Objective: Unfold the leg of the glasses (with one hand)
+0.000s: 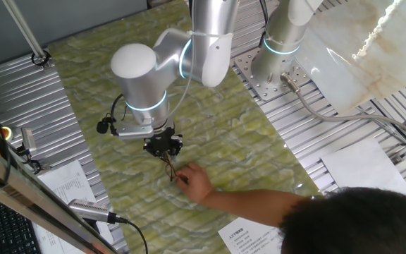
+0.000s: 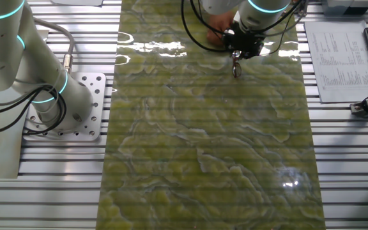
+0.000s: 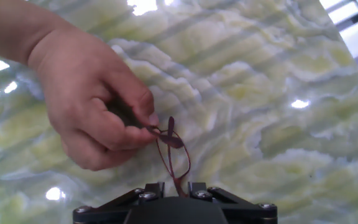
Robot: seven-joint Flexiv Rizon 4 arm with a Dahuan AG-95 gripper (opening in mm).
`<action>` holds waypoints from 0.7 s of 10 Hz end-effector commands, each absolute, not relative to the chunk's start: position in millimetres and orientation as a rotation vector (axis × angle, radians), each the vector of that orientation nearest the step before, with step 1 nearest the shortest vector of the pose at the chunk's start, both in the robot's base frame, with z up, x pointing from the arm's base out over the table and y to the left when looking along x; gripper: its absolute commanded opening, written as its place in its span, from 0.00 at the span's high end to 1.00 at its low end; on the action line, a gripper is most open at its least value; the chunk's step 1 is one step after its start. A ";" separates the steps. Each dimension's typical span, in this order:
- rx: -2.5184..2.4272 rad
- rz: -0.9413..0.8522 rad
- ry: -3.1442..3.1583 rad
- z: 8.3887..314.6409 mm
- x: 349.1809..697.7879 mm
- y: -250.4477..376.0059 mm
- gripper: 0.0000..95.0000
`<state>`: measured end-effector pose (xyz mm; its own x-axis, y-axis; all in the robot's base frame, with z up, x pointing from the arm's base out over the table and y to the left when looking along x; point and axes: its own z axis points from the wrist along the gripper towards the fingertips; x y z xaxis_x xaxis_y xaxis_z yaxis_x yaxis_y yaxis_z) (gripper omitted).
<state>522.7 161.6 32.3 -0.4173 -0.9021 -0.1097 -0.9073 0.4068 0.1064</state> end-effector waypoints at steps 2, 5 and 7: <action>-1.667 0.234 2.592 23.9 524.9 164.9 1.00; -1.666 0.230 2.595 27.1 528.5 166.9 1.00; -1.686 0.219 2.605 33.8 531.2 167.4 1.00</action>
<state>530.5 167.2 32.9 -0.4185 -0.9018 -0.1081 -0.9069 0.4085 0.1034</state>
